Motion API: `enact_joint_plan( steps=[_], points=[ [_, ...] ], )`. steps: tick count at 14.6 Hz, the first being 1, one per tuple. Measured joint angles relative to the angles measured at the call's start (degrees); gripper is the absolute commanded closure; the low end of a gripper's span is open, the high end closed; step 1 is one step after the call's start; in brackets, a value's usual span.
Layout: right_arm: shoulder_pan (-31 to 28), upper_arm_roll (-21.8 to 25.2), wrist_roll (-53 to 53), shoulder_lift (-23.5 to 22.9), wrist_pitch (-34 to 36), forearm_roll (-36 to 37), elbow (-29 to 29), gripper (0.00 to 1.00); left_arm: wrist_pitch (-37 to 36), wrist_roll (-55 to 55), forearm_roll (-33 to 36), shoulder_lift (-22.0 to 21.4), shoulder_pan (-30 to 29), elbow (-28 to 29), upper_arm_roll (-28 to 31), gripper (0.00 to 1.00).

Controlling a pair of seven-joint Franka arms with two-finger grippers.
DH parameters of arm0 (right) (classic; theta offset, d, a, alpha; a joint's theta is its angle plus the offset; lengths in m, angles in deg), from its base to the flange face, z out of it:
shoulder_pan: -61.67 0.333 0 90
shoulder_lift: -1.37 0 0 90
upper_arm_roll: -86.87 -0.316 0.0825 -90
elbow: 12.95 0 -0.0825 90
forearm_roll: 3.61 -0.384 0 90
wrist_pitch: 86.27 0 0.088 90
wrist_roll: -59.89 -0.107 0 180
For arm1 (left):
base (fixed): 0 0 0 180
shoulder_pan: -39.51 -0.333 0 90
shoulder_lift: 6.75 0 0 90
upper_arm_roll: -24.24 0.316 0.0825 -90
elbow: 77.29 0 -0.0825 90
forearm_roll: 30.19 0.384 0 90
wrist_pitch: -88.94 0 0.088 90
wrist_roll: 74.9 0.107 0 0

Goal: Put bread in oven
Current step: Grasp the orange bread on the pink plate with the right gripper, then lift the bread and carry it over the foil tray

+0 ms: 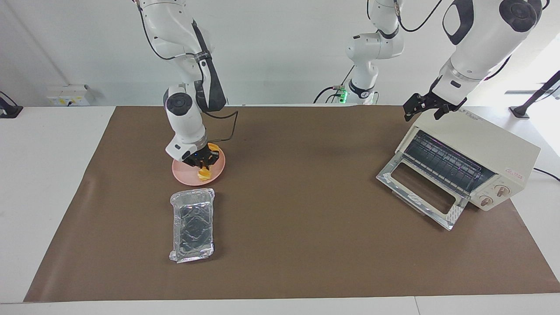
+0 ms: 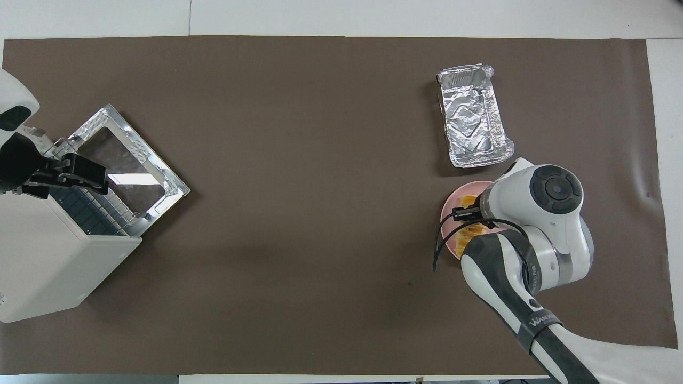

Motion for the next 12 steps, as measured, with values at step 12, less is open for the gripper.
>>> enact_joint_plan(
  steps=[12],
  points=[
    [-1.91, 0.19, 3.73, -6.59, 15.8, -1.97, 27.19, 1.0, 0.0, 0.0, 0.0, 0.0, 0.0, 0.0, 0.0, 0.0]
  ],
)
